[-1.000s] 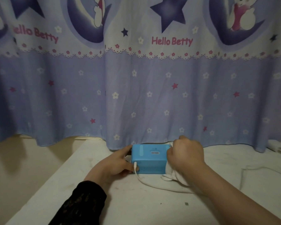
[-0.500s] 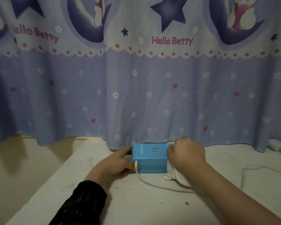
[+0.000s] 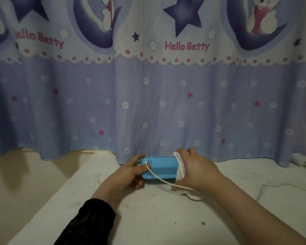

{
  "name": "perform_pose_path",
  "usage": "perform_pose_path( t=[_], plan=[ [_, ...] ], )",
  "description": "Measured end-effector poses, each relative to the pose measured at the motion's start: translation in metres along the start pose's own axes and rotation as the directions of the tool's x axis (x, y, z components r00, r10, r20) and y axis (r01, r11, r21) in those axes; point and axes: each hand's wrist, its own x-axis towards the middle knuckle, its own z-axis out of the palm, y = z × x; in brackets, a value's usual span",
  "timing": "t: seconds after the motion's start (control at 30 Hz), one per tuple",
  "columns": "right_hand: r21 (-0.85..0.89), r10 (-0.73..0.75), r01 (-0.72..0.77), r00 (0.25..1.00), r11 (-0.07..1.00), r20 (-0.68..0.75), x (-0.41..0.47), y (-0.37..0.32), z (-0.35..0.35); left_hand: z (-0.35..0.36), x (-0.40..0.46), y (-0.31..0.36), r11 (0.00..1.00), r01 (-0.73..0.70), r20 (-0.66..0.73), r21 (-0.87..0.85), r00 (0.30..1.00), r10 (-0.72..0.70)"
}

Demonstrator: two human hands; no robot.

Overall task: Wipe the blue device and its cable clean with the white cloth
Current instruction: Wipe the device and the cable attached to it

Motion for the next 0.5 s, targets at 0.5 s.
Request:
perform_pose_path(
  t=[0.5],
  plan=[
    [0.142, -0.031, 0.036, 0.999, 0.989, -0.032, 0.008, 0.014, 0.001, -0.004, -0.002, 0.002, 0.930, -0.149, 0.154, 0.336, 0.983, 0.101]
  ],
)
